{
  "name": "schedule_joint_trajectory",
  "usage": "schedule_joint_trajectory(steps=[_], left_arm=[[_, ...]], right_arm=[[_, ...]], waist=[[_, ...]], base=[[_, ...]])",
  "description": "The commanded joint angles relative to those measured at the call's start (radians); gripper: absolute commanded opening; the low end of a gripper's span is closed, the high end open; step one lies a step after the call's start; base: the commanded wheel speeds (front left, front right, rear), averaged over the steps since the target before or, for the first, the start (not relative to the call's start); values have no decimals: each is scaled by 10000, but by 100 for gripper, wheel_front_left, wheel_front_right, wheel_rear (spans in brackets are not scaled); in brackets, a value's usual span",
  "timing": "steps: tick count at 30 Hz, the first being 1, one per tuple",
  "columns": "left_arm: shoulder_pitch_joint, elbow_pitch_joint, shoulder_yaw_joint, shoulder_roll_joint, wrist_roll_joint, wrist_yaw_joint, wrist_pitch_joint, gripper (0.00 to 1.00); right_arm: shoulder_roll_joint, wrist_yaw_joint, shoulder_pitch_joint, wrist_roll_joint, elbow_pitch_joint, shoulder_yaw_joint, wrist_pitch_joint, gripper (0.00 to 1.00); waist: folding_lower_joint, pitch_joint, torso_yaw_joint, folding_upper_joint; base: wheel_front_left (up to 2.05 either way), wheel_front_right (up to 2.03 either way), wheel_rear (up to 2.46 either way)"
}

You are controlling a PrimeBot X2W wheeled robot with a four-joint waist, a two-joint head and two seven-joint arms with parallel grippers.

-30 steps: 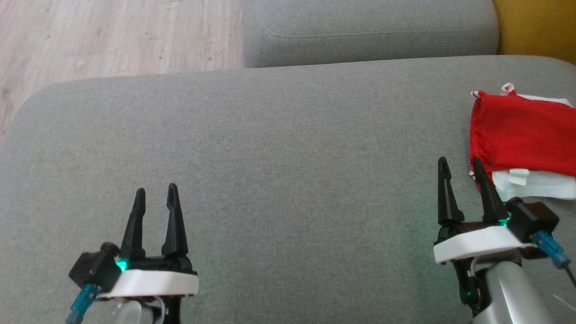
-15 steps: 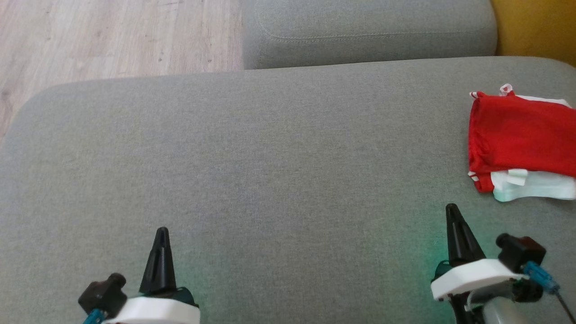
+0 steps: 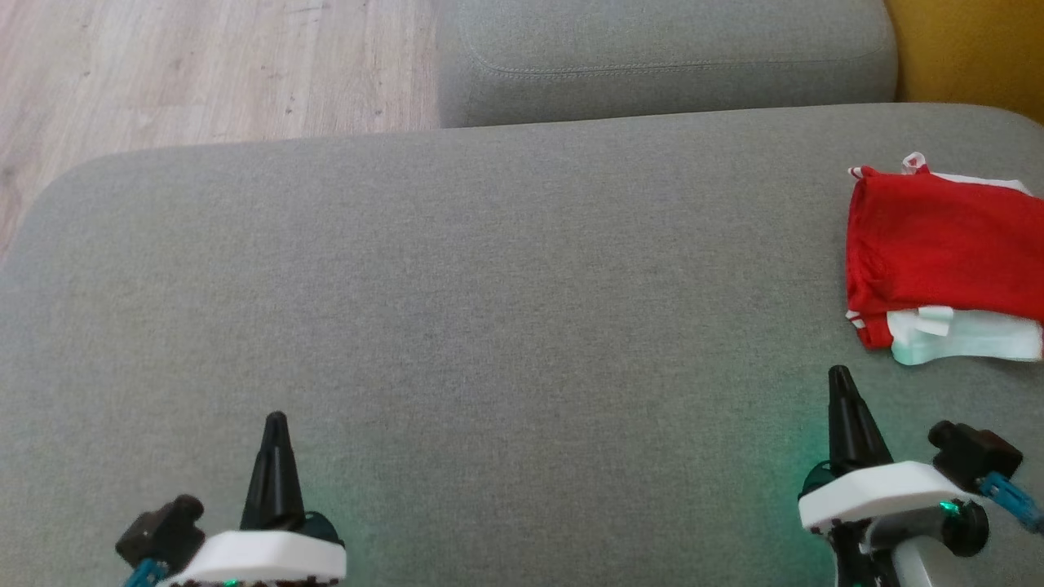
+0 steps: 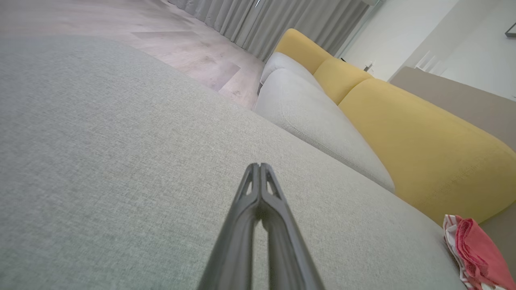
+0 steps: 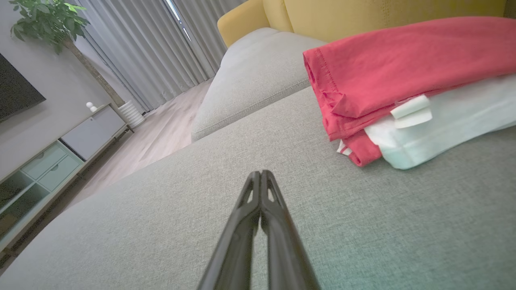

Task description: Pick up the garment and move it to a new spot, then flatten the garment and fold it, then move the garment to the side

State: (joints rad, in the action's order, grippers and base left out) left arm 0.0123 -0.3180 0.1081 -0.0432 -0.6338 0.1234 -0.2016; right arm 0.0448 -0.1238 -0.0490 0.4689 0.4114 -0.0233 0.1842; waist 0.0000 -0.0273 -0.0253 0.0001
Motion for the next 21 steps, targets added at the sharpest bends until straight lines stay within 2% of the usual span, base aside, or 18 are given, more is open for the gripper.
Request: schedule_joint_trajectory(steps=[1, 21], left_arm=[[-487, 349, -172, -65, -228, 12, 87, 0], [-616, 422, -505, -102, -2050, 23, 620, 0]], right_arm=[[15, -13, -422, 279, -382, 40, -58, 0], [22, -24, -453, 2357, -622, 290, -605, 0]], waist=[[0, 2, 3, -1], [0, 47, 50, -1]], base=[[0, 0, 0], [0, 0, 0]])
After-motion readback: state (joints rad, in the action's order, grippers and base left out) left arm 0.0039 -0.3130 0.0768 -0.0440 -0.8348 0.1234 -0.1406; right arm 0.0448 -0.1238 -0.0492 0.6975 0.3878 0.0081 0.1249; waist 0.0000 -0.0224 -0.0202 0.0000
